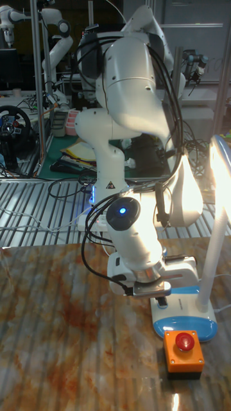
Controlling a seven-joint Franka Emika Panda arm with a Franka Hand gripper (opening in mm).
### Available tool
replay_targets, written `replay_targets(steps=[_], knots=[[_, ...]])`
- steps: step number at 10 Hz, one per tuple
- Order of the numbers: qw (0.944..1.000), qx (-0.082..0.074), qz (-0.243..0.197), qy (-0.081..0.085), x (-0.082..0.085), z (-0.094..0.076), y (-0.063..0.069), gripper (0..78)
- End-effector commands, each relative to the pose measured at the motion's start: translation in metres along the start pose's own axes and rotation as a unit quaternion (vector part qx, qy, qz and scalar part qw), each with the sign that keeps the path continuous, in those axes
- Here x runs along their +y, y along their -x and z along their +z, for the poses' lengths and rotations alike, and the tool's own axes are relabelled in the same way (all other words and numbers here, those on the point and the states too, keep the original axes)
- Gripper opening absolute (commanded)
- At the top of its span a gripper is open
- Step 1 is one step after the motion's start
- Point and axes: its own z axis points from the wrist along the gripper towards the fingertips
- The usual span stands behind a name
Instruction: Turn off the desk lamp by pressing the button
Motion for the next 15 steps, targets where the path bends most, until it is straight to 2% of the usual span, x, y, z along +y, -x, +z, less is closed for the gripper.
replay_targets(steps=[1,2,3,8,9,11,12,13,15], knots=[[1.0000,0.000,0.001,-0.004,0.0007,-0.0035,0.0041,0.0],[0.9998,0.019,0.008,-0.002,0.0007,-0.0034,0.0040,0.0],[0.9996,0.027,0.010,-0.003,0.0007,-0.0034,0.0040,0.0],[0.9994,0.032,0.010,-0.003,0.0003,-0.0004,0.0060,0.0],[0.9991,0.042,0.011,-0.003,-0.0004,0.0049,0.0077,0.0],[0.9985,0.054,0.013,-0.005,-0.0005,0.0052,0.0078,0.0],[0.9976,0.067,0.015,-0.008,-0.0006,0.0053,0.0078,0.0],[0.9971,0.074,0.015,-0.009,-0.0005,0.0046,0.0062,0.0],[0.9969,0.077,0.018,-0.011,0.0004,-0.0019,0.0028,0.0]])
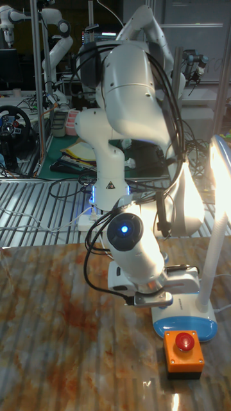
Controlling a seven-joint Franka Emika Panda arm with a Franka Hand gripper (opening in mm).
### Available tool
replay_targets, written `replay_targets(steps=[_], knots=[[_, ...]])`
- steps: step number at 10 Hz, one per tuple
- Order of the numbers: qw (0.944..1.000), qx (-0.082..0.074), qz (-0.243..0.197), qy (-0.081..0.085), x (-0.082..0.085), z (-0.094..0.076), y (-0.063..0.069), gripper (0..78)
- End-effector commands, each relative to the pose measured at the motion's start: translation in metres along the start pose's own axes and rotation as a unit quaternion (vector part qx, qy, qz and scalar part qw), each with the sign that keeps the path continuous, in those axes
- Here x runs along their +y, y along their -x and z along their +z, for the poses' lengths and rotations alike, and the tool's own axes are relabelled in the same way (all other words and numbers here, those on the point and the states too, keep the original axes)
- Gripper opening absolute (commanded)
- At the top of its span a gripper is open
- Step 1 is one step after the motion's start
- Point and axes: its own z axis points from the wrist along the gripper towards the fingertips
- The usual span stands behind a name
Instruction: Turn off the desk lamp by pressing the button
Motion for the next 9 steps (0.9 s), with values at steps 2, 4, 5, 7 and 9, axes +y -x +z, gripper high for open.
replay_targets(steps=[2,4,5,7,9], knots=[[0.9998,0.016,0.007,-0.008,0.0014,-0.0117,-0.0053,0.0],[0.9997,0.018,0.011,-0.011,0.0010,-0.0081,-0.0034,0.0],[0.9996,0.020,0.013,-0.011,0.0009,-0.0060,-0.0024,0.0],[0.9997,0.020,0.012,-0.011,0.0007,-0.0046,-0.0012,0.0],[0.9997,0.020,0.010,-0.009,0.0006,-0.0027,0.0004,0.0]])
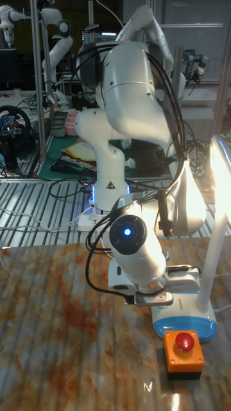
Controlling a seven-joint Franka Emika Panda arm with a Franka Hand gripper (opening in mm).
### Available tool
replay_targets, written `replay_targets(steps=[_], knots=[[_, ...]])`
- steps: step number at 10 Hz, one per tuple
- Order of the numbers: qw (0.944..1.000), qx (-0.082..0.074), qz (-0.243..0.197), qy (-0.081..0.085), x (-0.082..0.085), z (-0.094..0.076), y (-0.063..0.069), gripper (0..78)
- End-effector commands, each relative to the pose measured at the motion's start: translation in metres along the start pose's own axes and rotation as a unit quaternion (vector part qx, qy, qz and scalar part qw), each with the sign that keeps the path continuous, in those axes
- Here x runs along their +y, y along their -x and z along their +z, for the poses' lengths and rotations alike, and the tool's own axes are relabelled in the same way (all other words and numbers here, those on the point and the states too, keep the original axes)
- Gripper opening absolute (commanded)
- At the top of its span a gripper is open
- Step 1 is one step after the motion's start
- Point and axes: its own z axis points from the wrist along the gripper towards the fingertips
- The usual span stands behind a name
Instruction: Turn off the desk lamp by pressing the button
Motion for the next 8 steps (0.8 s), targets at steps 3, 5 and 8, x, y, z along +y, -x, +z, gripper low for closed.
replay_targets(steps=[3,5,8], knots=[[1.0000,-0.001,-0.003,0.003,0.0004,0.0044,0.0052,0.0],[1.0000,0.002,-0.003,0.002,0.0002,0.0065,0.0062,0.0],[1.0000,0.004,-0.001,0.001,-0.0005,0.0104,0.0082,0.0]])
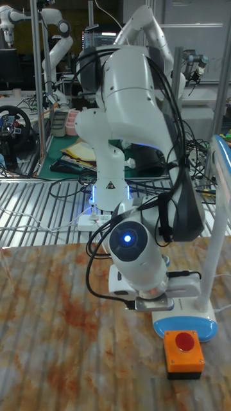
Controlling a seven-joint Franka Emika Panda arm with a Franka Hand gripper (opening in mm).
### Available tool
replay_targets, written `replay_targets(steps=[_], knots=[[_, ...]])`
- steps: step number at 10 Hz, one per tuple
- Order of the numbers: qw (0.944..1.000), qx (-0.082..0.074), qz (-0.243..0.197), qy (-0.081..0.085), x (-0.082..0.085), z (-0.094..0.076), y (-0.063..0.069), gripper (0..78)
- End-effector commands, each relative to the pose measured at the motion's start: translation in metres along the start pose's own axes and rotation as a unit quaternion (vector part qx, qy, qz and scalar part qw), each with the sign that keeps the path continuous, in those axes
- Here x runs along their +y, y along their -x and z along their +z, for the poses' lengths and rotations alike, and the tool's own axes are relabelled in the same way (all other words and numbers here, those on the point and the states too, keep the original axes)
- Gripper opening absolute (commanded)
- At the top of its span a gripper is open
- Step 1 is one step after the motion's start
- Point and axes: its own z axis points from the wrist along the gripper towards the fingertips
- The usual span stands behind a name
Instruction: Turn off the desk lamp by pressing the button
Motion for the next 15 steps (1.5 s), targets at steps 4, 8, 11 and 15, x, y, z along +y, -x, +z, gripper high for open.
replay_targets(steps=[4,8,11,15], knots=[[1.0000,0.002,-0.001,0.000,0.000,0.003,0.000,0.0],[1.0000,-0.003,0.007,-0.003,0.002,-0.026,-0.014,0.0],[0.9990,-0.017,0.006,-0.041,0.000,-0.052,-0.024,0.0],[0.9974,-0.022,0.002,-0.069,-0.009,-0.075,-0.038,0.0]])
